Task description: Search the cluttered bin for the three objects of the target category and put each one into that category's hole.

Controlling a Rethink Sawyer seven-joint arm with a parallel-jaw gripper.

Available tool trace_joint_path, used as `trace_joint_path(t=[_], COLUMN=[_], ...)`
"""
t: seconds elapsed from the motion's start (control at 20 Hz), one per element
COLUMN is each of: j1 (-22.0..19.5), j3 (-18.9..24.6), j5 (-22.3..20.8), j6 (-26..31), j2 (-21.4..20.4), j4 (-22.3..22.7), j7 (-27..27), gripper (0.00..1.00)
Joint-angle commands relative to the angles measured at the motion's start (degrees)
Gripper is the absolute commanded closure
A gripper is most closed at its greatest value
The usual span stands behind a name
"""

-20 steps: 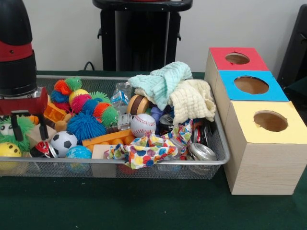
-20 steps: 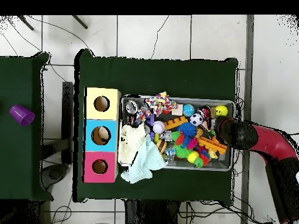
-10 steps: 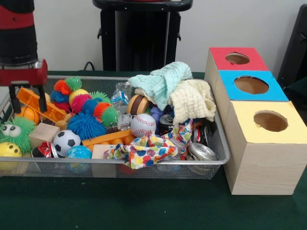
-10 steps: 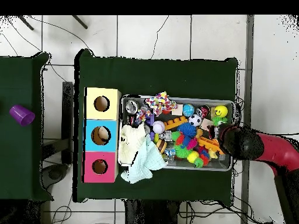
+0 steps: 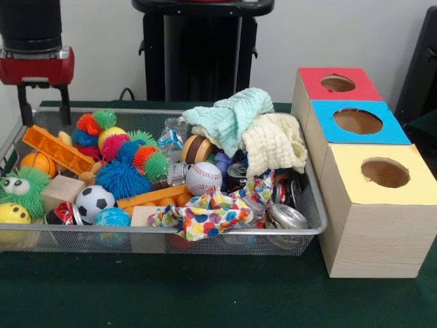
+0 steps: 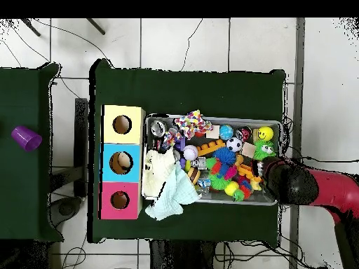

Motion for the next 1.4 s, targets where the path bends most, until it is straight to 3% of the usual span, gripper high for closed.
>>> trace_joint_path(t=[0.05,0.4,0.55,0.95,1.2,1.4], j1=[2.3,4.5,5.3,4.7,3.3,5.0], j3=[-0.9,-3.7,-4.6,-2.5,-1.9,-1.6], j5=[-2.0,-4.2,-4.5,0.6,0.3,1.7], j6=[2.3,-1.6,-3.1,-1.6,-1.4,-0.8], j2=[-1.2,1.3,0.4,-6.5,-4.9,-5.5], j4=[8.1,9.2,10.3,15.4,14.1,14.4], j7=[-3.0,0.3,1.7,2.2,0.5,2.2], gripper=[0.0,0.0,0.0,0.0,0.0,0.0])
